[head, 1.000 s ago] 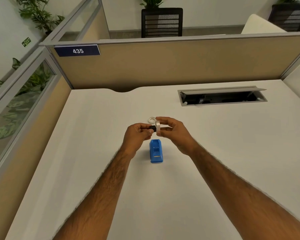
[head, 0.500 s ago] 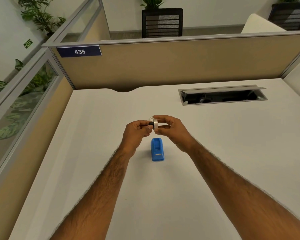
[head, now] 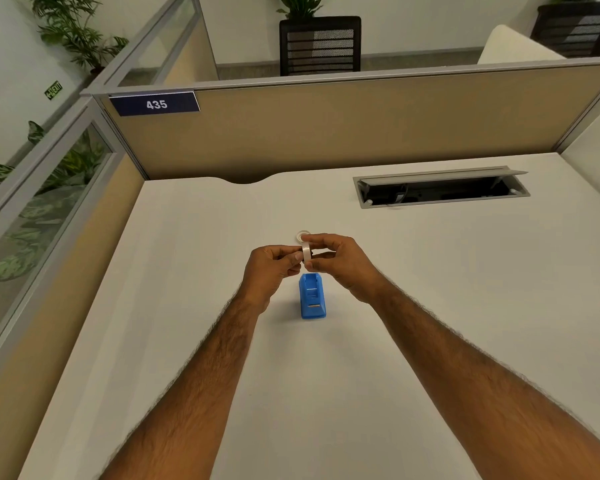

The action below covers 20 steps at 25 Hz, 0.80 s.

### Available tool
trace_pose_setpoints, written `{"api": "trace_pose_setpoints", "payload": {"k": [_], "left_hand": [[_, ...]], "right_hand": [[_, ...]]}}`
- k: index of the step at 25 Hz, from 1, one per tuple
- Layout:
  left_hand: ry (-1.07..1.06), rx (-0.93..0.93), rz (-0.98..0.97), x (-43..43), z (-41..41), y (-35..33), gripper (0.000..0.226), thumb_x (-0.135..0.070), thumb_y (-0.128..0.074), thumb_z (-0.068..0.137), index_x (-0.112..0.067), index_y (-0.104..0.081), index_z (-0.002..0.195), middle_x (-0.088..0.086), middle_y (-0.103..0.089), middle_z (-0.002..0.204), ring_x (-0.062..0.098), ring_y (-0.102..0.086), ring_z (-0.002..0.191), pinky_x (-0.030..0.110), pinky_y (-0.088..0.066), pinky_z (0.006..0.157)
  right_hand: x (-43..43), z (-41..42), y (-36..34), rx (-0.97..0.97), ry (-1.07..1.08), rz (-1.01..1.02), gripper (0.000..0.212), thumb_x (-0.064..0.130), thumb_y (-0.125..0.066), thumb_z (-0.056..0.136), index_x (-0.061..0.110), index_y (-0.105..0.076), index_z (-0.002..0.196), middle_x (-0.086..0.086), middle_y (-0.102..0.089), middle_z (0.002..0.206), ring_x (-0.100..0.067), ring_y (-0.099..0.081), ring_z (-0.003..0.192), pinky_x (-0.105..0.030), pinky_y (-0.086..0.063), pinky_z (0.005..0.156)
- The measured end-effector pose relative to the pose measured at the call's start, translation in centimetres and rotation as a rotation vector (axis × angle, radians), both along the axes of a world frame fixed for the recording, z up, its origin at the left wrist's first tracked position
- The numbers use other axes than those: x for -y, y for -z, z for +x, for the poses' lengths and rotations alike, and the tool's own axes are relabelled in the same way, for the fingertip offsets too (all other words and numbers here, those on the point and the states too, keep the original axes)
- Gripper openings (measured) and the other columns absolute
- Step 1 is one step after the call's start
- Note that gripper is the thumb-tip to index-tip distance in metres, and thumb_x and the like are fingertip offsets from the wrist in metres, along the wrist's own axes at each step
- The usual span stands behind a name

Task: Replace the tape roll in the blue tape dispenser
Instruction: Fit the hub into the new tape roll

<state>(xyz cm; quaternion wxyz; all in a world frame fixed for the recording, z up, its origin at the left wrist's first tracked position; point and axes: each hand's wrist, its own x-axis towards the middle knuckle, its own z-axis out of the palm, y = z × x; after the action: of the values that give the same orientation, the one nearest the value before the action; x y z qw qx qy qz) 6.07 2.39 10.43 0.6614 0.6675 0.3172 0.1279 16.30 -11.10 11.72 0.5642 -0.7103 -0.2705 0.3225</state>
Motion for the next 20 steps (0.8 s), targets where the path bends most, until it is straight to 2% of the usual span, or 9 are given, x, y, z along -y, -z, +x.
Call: {"api": "trace_pose_setpoints", "payload": {"k": [4,7,11,13,15,20], "left_hand": [[0.016,-0.03,0.008,0.0,-0.4,0.1,0.017,-0.019,-0.074,0.088,-0.014,-0.078,0.104,0.006,-0.078,0.096,0.027,-0.074,0.092,0.037,-0.061,0.086],[0.014,-0.04,0.01,0.2,-0.7,0.4,0.011,-0.018,-0.075,0.088,-0.018,-0.079,0.097,0.004,-0.078,0.093,0.024,-0.074,0.088,0.035,-0.062,0.084],[0.025,-0.059,0.055,0.5,-0.7,0.6,0.009,-0.018,-0.074,0.088,-0.027,-0.077,0.089,-0.006,-0.077,0.085,0.015,-0.074,0.081,0.024,-0.061,0.074],[0.03,-0.072,0.096,0.8,-0.4,0.8,0.009,-0.018,-0.073,0.089,-0.025,-0.077,0.093,-0.01,-0.076,0.084,0.012,-0.073,0.08,0.019,-0.059,0.071],[0.036,-0.099,0.139,1.3,0.0,1.2,0.014,-0.019,-0.072,0.09,-0.018,-0.077,0.103,-0.007,-0.075,0.089,0.013,-0.071,0.084,0.022,-0.058,0.076],[0.051,-0.183,0.247,1.7,0.1,2.7,0.027,-0.019,-0.067,0.094,-0.015,-0.071,0.121,0.003,-0.073,0.114,0.019,-0.067,0.099,0.03,-0.054,0.091]], "right_hand": [[0.2,-0.2,0.3,-0.01,0.001,-0.005,0.051,0.001,-0.076,0.078,0.023,-0.066,0.122,0.002,-0.069,0.115,-0.012,-0.071,0.093,-0.017,-0.056,0.072],[0.3,-0.4,0.6,0.013,-0.01,-0.048,0.052,0.001,-0.077,0.077,0.024,-0.065,0.122,0.002,-0.069,0.113,-0.012,-0.071,0.092,-0.019,-0.057,0.072],[0.1,0.0,0.9,0.17,-0.065,-0.186,0.052,0.008,-0.078,0.078,0.022,-0.062,0.124,0.002,-0.067,0.118,-0.011,-0.07,0.09,-0.018,-0.055,0.072],[-0.1,0.4,0.9,0.316,-0.114,-0.303,0.055,0.013,-0.079,0.078,0.017,-0.059,0.129,-0.001,-0.064,0.125,-0.012,-0.067,0.091,-0.021,-0.052,0.075],[-0.2,0.8,0.9,0.426,-0.161,-0.383,0.055,0.015,-0.079,0.079,0.014,-0.058,0.129,-0.004,-0.063,0.127,-0.014,-0.063,0.093,-0.024,-0.05,0.079],[-0.2,0.6,1.6,0.52,-0.182,-0.446,0.044,0.012,-0.075,0.081,0.012,-0.058,0.122,-0.007,-0.064,0.121,-0.023,-0.062,0.101,-0.034,-0.053,0.088]]}}
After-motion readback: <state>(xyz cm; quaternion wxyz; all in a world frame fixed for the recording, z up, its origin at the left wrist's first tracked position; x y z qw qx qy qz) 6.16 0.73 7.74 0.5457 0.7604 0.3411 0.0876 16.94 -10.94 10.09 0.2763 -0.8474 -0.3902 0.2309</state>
